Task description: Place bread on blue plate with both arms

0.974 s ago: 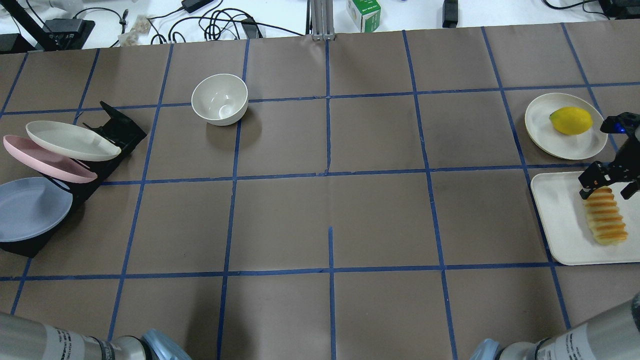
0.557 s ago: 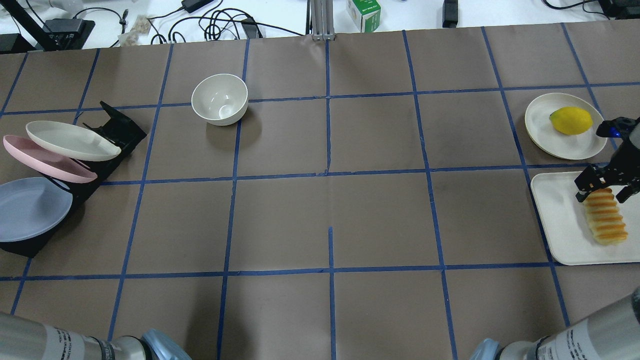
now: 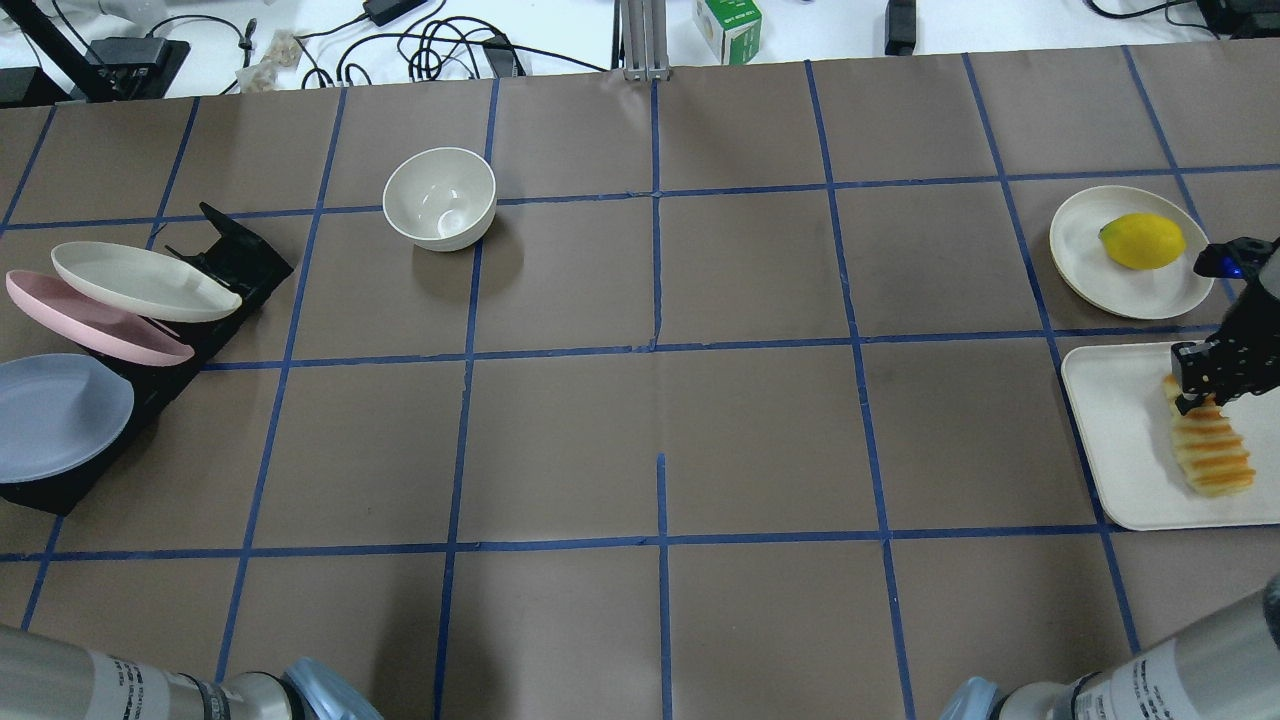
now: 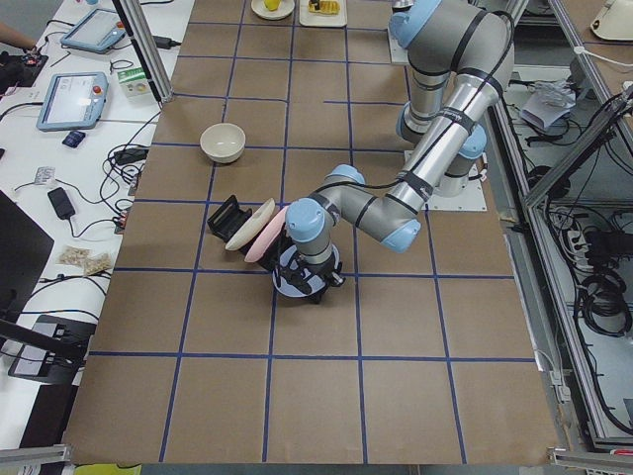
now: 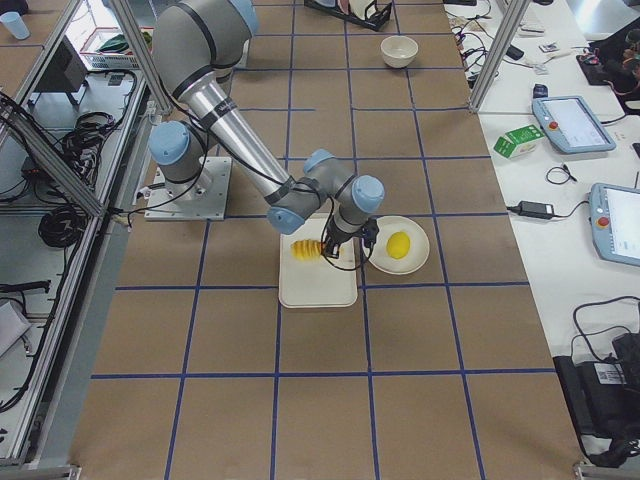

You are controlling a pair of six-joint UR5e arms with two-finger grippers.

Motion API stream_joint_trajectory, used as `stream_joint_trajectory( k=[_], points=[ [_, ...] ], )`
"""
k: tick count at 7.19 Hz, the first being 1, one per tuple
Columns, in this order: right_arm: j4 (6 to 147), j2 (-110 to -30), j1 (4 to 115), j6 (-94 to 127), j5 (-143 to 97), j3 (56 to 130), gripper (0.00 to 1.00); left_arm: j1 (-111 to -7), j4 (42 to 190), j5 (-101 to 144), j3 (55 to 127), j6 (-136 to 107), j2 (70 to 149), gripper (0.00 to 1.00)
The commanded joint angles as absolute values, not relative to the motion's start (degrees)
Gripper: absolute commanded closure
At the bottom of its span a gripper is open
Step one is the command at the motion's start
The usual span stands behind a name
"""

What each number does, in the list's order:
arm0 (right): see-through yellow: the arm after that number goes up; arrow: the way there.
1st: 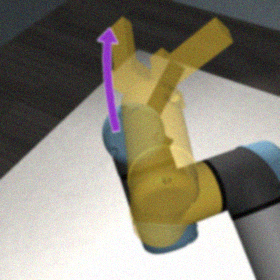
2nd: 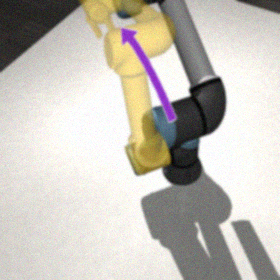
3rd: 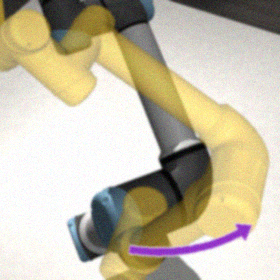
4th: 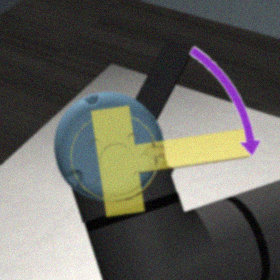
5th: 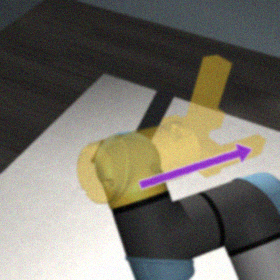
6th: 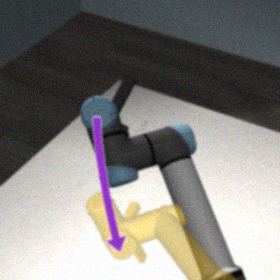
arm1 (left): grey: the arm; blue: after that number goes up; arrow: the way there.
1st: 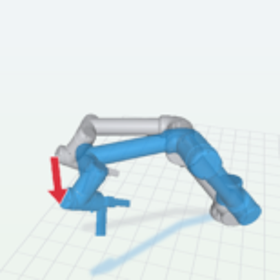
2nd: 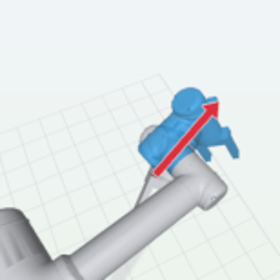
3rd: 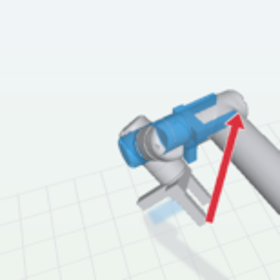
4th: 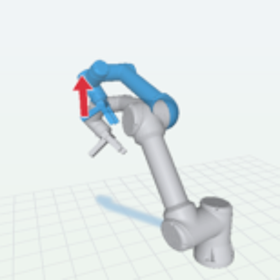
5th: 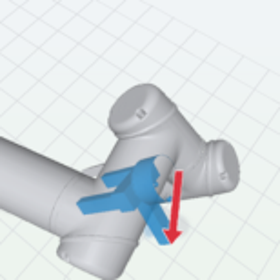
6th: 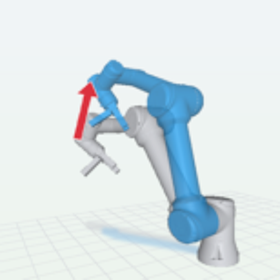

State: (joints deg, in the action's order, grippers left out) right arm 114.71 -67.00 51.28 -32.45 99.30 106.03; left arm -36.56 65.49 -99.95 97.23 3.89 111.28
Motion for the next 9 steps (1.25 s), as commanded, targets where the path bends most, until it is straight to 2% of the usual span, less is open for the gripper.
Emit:
stream_joint_trajectory(
  k=[1,4,7,9],
  points=[
    [107.36,-70.90,52.02,-27.90,99.23,104.07,1.00,-36.56,65.65,-98.61,96.42,4.39,111.36,1.00],
    [95.66,-77.85,59.21,-21.83,98.61,97.85,1.00,-36.56,69.49,-98.61,96.24,7.03,108.03,1.00],
    [91.33,-78.66,65.73,-17.34,93.99,94.22,1.00,-36.56,80.05,-100.28,93.26,8.70,103.02,1.00],
    [91.23,-78.84,69.58,-12.33,92.20,93.96,1.00,-36.65,76.67,-100.28,93.16,8.18,105.73,1.00]
  ],
)
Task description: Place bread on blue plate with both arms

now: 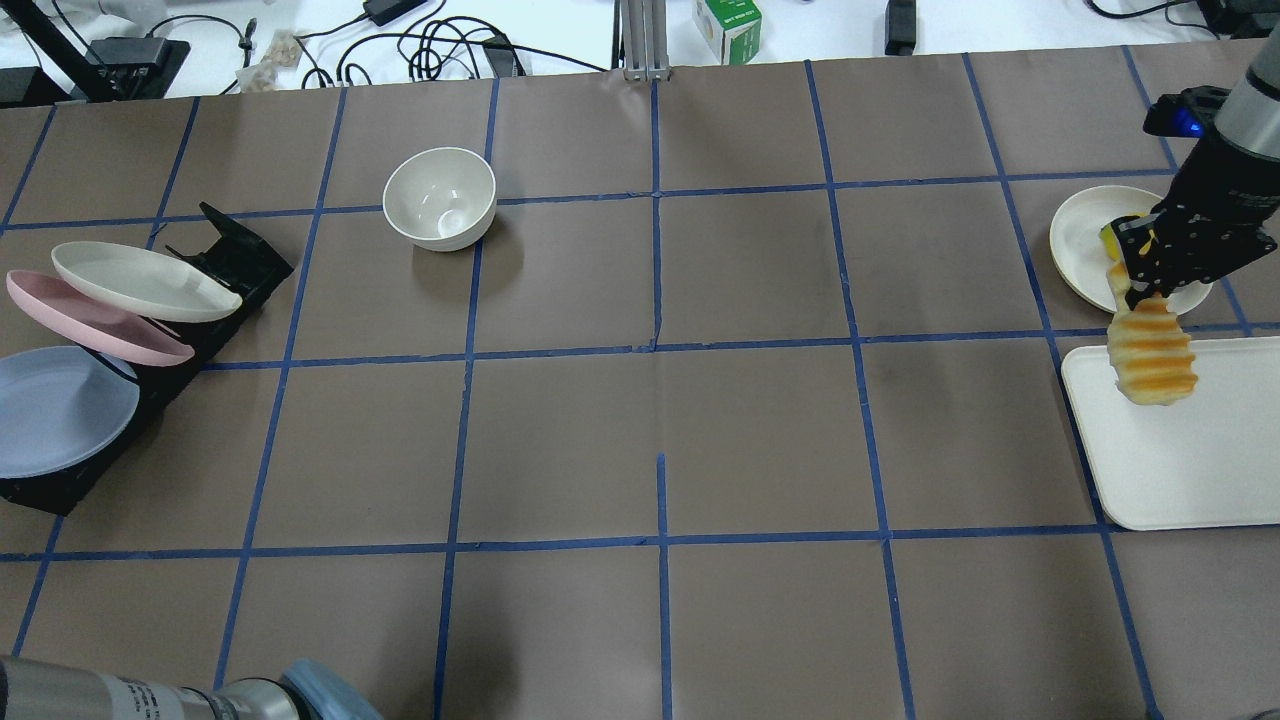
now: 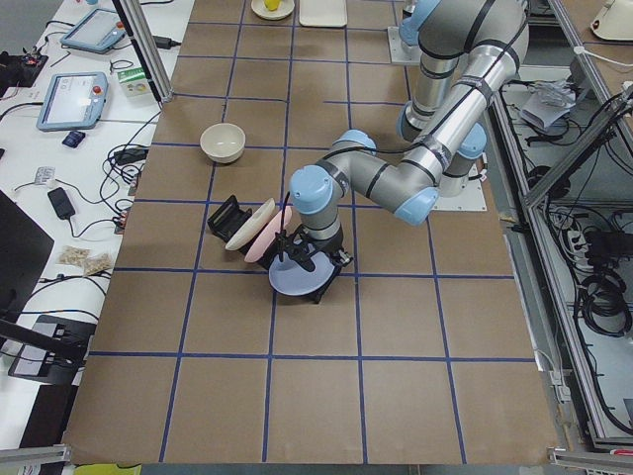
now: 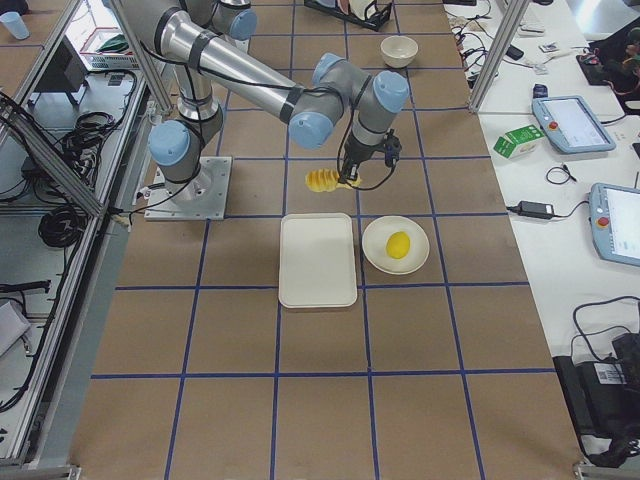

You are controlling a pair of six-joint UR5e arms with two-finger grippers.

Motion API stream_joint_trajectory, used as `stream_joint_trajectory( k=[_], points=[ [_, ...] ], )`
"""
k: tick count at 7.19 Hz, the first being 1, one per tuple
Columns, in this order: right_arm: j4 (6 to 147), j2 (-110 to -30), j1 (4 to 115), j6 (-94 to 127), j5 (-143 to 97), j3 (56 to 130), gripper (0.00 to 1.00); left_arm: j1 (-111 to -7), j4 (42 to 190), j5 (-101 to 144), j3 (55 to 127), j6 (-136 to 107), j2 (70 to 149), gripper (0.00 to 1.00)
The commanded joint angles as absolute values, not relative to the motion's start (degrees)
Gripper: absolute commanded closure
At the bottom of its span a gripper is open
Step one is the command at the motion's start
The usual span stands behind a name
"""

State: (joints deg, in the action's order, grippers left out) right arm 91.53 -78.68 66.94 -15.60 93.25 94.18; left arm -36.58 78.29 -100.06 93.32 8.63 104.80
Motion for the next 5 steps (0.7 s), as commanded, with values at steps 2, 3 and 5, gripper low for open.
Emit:
stream_joint_trajectory(
  k=[2,3,5],
  points=[
    [89.74,-80.24,74.60,-7.76,89.23,93.96,1.00,-36.91,70.08,-99.94,93.69,7.83,108.26,0.57],
    [89.65,-80.24,75.66,-6.08,89.21,94.04,1.00,-36.91,69.96,-100.02,94.21,7.91,110.37,0.51],
    [89.65,-80.24,75.76,-6.06,89.21,94.22,1.00,-36.91,69.96,-100.37,94.22,7.82,112.40,0.49]
  ],
)
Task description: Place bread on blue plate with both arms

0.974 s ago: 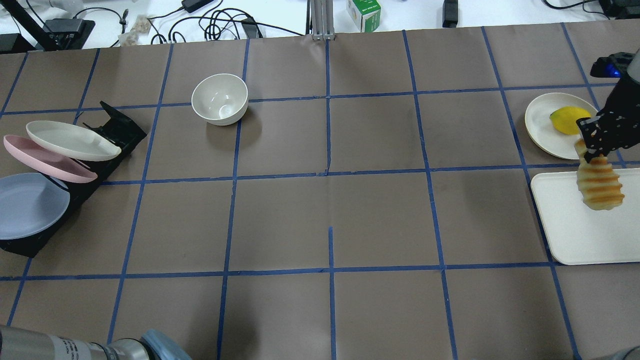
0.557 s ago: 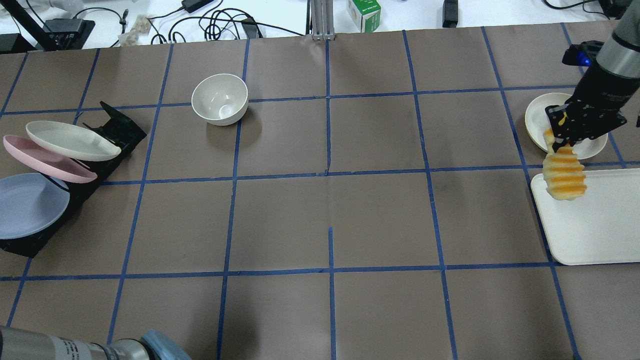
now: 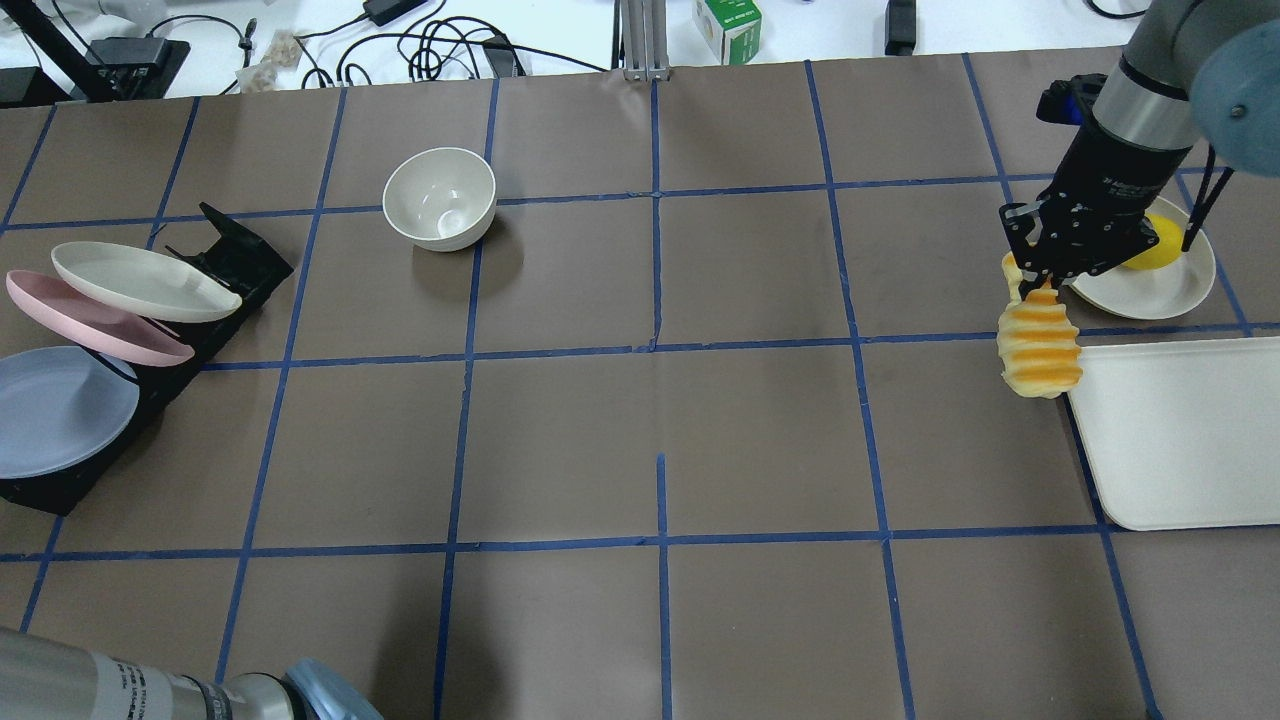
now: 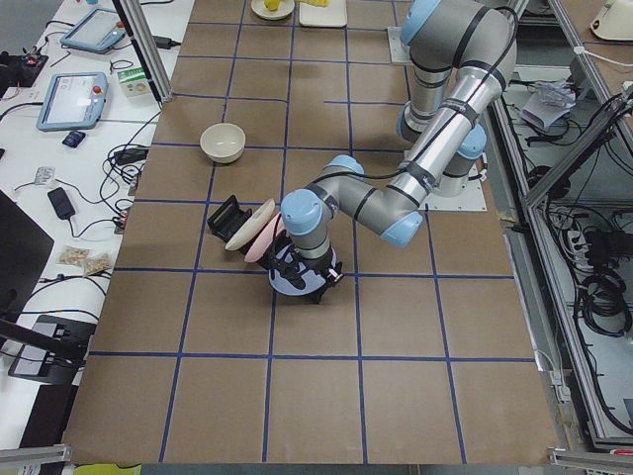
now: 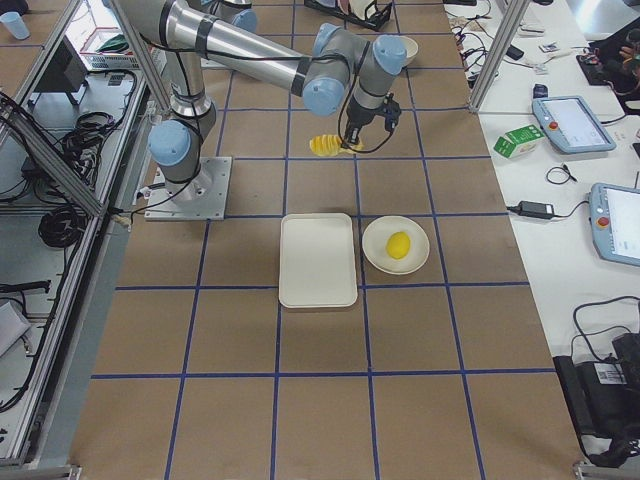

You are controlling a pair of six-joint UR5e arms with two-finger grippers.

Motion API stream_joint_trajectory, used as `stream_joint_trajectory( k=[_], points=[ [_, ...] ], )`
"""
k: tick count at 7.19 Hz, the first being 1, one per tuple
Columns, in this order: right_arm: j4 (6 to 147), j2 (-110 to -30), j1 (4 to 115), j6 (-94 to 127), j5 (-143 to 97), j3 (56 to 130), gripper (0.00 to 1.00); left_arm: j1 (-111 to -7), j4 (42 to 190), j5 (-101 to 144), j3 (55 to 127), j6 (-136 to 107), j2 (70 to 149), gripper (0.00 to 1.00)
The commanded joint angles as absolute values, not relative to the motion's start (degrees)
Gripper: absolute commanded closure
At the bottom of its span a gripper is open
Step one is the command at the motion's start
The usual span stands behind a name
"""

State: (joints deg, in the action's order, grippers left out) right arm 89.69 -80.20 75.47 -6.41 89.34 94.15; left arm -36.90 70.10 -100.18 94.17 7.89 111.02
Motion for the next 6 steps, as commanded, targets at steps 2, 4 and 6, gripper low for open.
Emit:
stream_joint_trajectory(
  k=[2,4,6],
  points=[
    [89.65,-80.24,75.85,-6.06,89.21,94.48,1.00,-36.83,70.05,-100.63,93.43,8.17,113.46,0.56],
    [89.65,-80.16,75.85,-6.06,89.21,94.57,1.00,-36.83,70.05,-101.34,93.34,8.26,113.99,0.75],
    [89.56,-80.16,75.85,-6.06,89.21,94.57,1.00,-36.83,70.05,-102.73,93.25,8.17,114.00,1.00]
  ],
)
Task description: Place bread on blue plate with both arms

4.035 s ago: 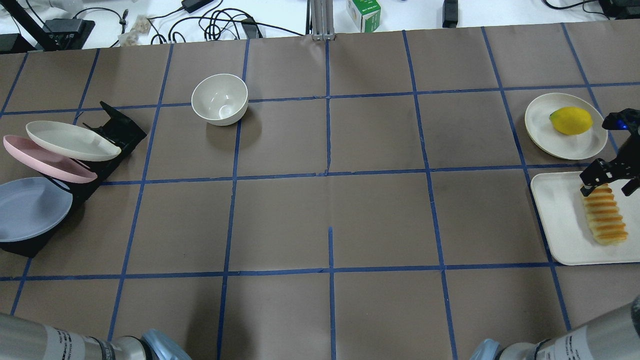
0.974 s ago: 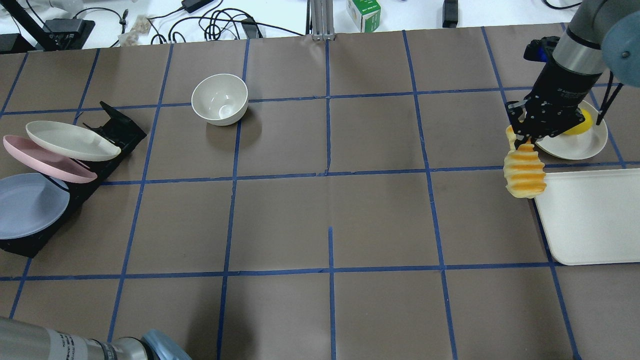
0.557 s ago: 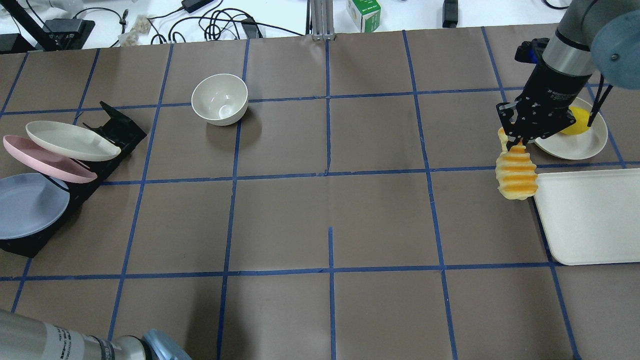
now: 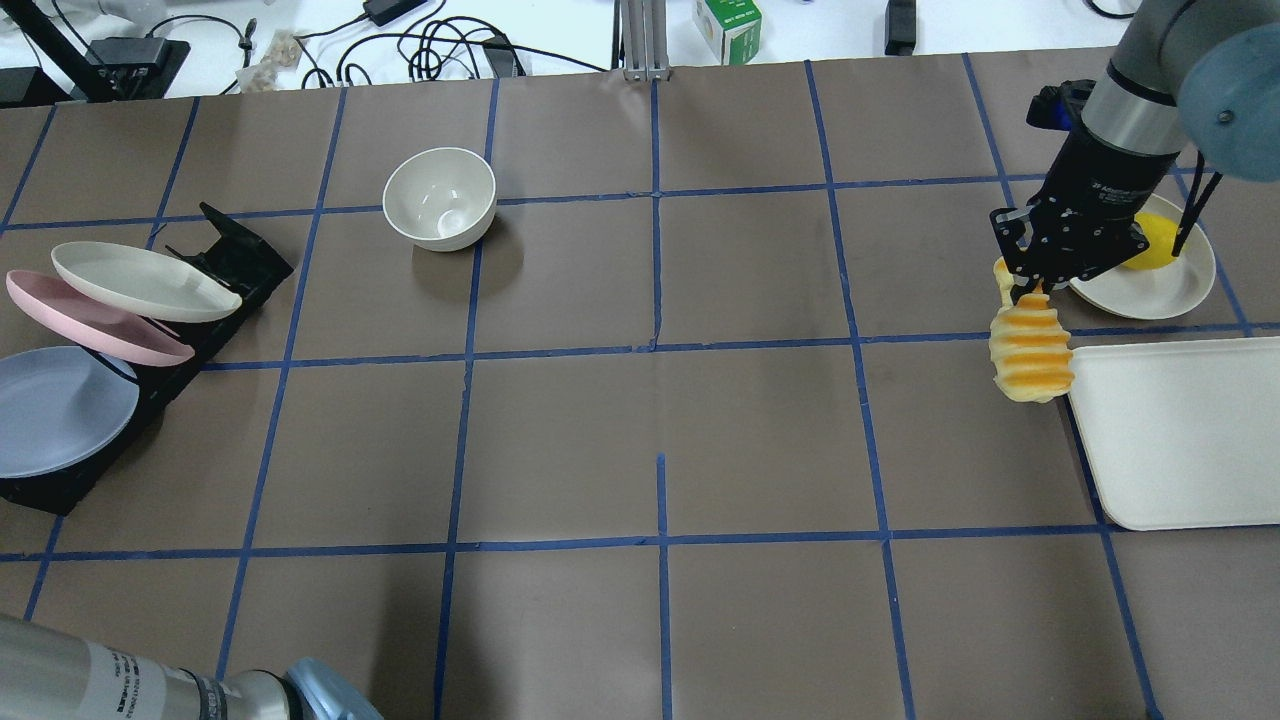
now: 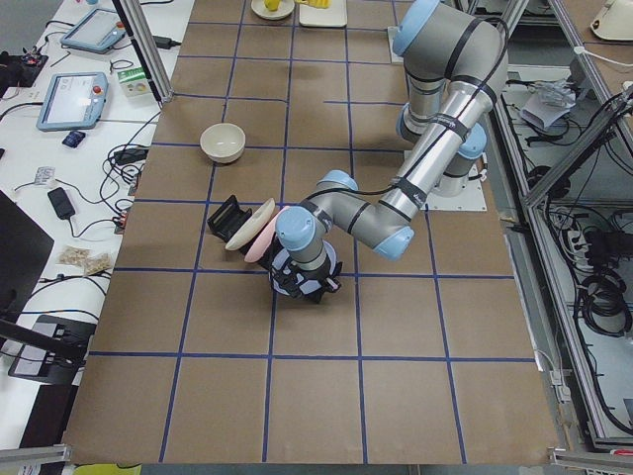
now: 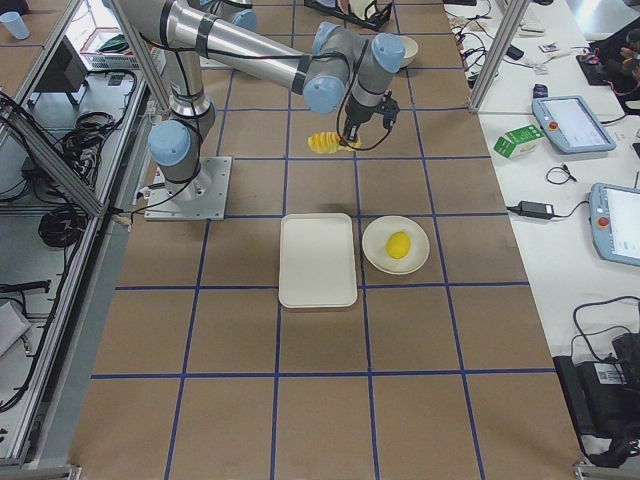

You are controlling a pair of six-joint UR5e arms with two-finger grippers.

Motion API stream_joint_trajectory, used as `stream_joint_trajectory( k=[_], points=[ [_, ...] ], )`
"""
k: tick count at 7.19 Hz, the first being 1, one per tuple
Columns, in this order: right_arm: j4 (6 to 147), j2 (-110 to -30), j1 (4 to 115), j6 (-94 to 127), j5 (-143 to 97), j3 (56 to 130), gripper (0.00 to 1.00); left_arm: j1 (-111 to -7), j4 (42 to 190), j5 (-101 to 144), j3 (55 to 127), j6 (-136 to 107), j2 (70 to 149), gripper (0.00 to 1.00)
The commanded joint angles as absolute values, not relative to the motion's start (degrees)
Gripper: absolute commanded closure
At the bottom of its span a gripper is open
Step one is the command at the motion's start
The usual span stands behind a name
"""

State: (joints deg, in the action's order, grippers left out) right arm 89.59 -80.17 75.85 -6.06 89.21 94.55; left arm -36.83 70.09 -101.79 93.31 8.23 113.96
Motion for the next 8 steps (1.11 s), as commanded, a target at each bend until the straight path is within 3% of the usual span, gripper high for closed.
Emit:
stream_joint_trajectory(
  k=[1,5,8],
  points=[
    [89.65,-80.16,75.85,-6.06,89.21,94.57,1.00,-36.83,70.05,-102.83,93.16,8.26,113.91,1.00],
    [89.56,-80.16,75.85,-5.98,89.21,94.66,1.00,-37.17,71.71,-103.62,91.51,8.96,111.01,1.00],
    [89.56,-80.24,75.94,-5.89,88.51,94.57,1.00,-37.44,84.07,-103.80,88.07,10.46,105.41,1.00]
  ],
)
